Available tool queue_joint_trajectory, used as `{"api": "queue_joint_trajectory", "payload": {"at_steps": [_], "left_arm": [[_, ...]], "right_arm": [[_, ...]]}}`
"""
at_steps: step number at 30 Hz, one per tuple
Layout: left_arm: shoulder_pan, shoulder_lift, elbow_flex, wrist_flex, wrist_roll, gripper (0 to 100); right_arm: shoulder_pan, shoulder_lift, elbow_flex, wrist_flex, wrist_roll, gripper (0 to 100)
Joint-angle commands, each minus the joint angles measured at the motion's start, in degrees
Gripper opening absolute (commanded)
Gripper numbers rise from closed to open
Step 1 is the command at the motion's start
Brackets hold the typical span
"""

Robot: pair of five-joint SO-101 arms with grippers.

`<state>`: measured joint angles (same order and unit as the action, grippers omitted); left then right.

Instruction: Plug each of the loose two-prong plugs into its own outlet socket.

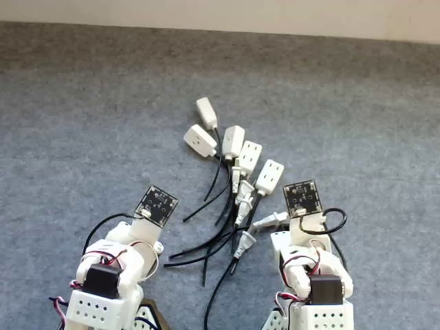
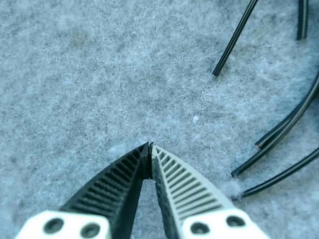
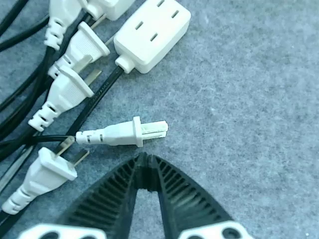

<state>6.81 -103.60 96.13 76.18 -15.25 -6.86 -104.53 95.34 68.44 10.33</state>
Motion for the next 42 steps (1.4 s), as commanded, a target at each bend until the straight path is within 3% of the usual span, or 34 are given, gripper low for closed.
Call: {"api": "queue_joint_trajectory", "payload": {"at_steps": [1,35,40,42], "left_arm": [[0.0,-0.1,1.0,-0.5,0.3,2],[0.2,-0.1,1.0,-0.5,0.3,2],[0.0,-0.1,1.0,-0.7,0.4,2],[0.1,-0.1,1.0,-0.6,0.3,2]], "right_arm": [[0.4,-0.4,8.6,-0.4,-0.3,0.8],[-2.9,-0.4,8.6,-0.5,-0.3,0.8],[-3.6,-0.5,8.6,-8.4,0.0,1.2],[-1.9,-0.5,7.6,-11.5,4.1,1.2]]}}
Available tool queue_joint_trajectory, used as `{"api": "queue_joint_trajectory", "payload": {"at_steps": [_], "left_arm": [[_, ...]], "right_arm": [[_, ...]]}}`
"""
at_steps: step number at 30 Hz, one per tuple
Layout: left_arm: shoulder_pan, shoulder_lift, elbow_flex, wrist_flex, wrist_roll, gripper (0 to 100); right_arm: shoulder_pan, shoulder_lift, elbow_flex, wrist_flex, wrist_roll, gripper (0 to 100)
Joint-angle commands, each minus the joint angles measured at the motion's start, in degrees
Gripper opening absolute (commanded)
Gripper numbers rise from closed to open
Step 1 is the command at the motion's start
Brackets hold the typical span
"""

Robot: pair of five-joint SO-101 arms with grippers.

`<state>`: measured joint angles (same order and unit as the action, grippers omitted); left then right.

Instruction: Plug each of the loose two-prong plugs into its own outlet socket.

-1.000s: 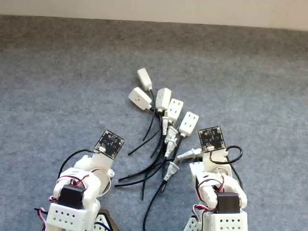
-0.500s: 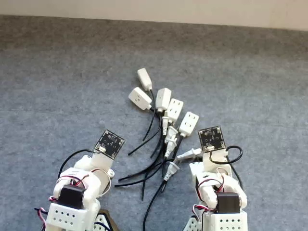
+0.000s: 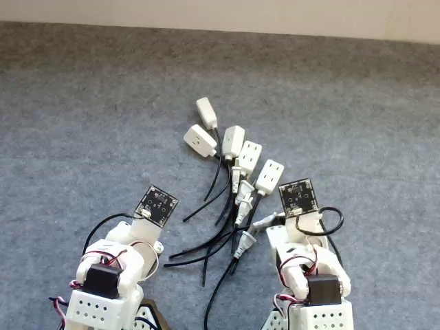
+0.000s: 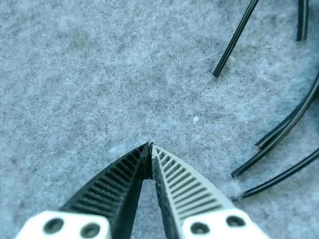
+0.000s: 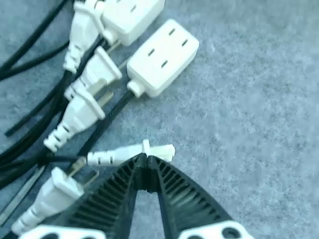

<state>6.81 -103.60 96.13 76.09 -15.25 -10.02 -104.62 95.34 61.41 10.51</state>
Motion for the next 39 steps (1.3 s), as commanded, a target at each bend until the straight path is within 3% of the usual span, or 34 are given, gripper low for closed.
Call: {"api": "queue_joint_trajectory", "payload": {"at_steps": [1,5,11,18,23,25,29,33,35,39], "left_arm": [[0.1,-0.1,1.0,-0.7,0.3,2],[0.0,-0.1,1.0,-1.0,0.2,2],[0.0,-0.1,1.0,-1.0,0.2,2],[-0.9,-0.2,0.8,-3.4,0.2,2],[-13.1,-0.2,-6.8,-10.5,0.2,2],[-15.9,0.0,-11.8,-13.0,0.3,2],[-14.2,1.6,-21.9,-13.6,0.3,2],[-9.0,17.7,-34.6,-12.1,0.3,2],[-5.8,31.5,-43.3,-11.6,0.3,2],[3.4,61.9,-64.0,-6.2,0.2,8]], "right_arm": [[3.1,-0.3,6.4,-5.1,6.6,1.2],[10.2,0.0,-1.0,-5.6,8.9,1.3],[11.5,2.5,-10.9,-3.2,5.2,3.9],[10.5,34.9,-31.9,-3.3,-1.1,8.8],[10.4,59.9,-44.6,3.2,-7.6,8.8],[10.6,63.9,-44.0,1.0,-6.9,8.7],[12.4,61.2,-37.8,-4.2,-5.5,8.7],[16.1,52.4,-28.5,-9.2,-2.3,4.5],[17.5,46.5,-24.0,-10.2,-0.6,0.3],[19.6,35.7,-16.5,-10.2,2.8,1.5]]}}
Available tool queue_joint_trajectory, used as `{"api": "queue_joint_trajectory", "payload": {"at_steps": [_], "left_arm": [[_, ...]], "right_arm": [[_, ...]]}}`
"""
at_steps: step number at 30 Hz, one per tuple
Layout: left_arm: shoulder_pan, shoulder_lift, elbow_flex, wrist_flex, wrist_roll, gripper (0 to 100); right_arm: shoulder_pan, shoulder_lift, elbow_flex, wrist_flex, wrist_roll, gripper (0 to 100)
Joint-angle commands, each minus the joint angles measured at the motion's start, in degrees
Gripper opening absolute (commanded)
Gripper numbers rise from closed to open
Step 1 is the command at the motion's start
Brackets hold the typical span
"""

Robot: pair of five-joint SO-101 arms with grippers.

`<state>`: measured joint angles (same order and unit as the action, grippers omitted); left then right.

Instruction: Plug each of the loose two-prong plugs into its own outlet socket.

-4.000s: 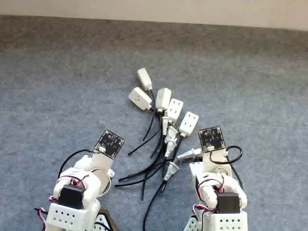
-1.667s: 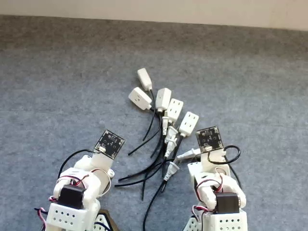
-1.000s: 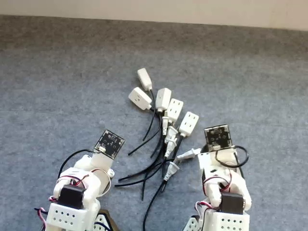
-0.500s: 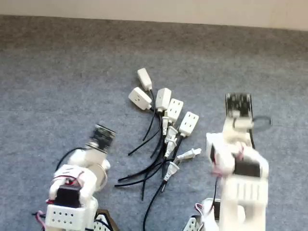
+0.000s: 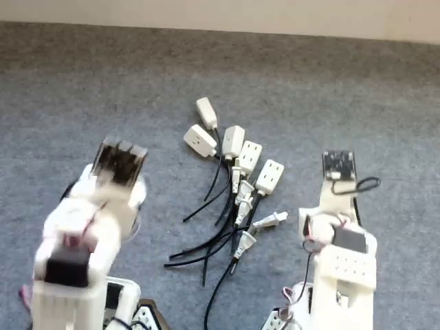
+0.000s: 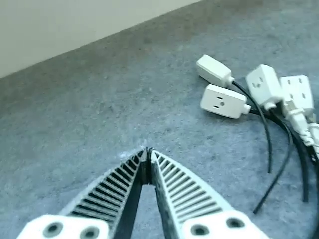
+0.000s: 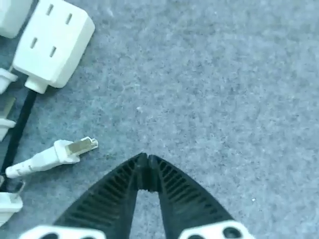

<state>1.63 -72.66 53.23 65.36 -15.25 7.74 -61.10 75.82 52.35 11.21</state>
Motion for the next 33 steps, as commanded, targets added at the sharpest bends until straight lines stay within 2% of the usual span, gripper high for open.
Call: {"api": "queue_joint_trajectory", "payload": {"at_steps": [1,6,11,14,20,28,33], "left_arm": [[10.9,38.0,-26.4,6.2,0.2,10],[18.8,67.4,-50.0,9.1,0.1,12],[21.7,88.9,-68.9,9.1,0.1,13],[22.7,97.9,-77.0,10.4,-2.8,12],[26.4,106.2,-86.5,15.8,-5.5,12],[34.8,111.0,-92.8,15.6,-5.3,13],[37.5,115.2,-94.8,15.9,-5.1,15]], "right_arm": [[2.9,-10.1,4.7,-1.1,2.5,1.5],[8.2,-18.7,11.2,-1.1,3.4,1.5],[10.4,-26.9,17.2,-1.2,3.2,1.5],[11.6,-33.5,21.0,-1.1,3.3,1.5],[8.5,-44.6,24.4,5.8,3.5,1.5],[6.7,-43.3,24.5,6.3,5.4,1.5],[6.7,-43.3,24.7,6.5,5.5,1.5]]}}
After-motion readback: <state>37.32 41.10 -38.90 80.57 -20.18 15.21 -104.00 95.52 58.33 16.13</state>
